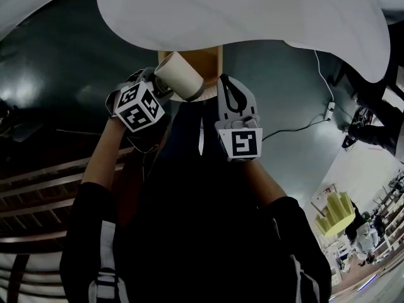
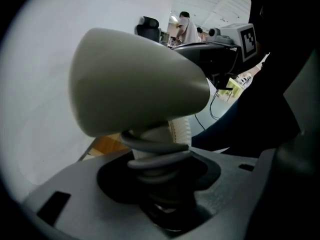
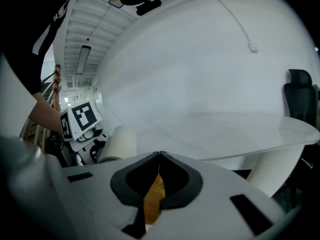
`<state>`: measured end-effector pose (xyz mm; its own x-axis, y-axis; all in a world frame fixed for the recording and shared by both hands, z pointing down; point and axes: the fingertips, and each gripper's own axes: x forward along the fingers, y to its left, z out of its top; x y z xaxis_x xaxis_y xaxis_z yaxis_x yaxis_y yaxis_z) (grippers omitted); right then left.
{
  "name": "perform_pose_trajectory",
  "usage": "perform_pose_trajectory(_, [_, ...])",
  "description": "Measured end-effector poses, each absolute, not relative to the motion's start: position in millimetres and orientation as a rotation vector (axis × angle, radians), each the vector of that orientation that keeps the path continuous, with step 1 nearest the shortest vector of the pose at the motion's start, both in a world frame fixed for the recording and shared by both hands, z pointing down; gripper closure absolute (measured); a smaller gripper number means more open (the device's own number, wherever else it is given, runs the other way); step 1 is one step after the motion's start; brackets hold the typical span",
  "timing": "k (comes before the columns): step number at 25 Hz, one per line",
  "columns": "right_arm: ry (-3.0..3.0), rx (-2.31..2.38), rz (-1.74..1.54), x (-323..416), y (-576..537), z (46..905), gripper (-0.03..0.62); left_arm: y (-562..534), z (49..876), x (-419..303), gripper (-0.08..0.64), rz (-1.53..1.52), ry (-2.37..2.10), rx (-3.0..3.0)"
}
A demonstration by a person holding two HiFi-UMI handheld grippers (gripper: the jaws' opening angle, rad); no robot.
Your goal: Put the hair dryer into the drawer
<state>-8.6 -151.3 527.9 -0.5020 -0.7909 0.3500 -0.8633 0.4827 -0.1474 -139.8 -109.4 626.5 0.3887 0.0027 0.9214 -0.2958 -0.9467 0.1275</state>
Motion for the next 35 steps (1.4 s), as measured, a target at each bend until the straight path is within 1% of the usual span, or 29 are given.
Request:
perform_pose_trajectory(16, [-2.429, 1.357, 0.466, -11.2, -153.2, 559.0, 0.568, -107.0, 678.8, -143.3, 0.341, 1.878, 0.004, 2.126])
perform_pose_trajectory(25, [-2.386, 1.33, 0.459, -10.3, -157.2, 573.8, 0.568, -117.2, 704.2, -138.2, 0.341, 1.978, 0.065, 2.044])
perform_pose_trajectory(29, [-2.397, 1.356, 0.538, -7.4, -159.5, 580.5, 0.568, -120.4, 720.5, -133.8, 0.341, 2.024, 0.091, 1.997])
perform_pose_trajectory(35, [-2.368, 1.339, 0.534, -0.1, -161.4, 596.3, 0.568, -122.7, 740.7, -126.6, 0.341, 2.057, 0.103, 1.944])
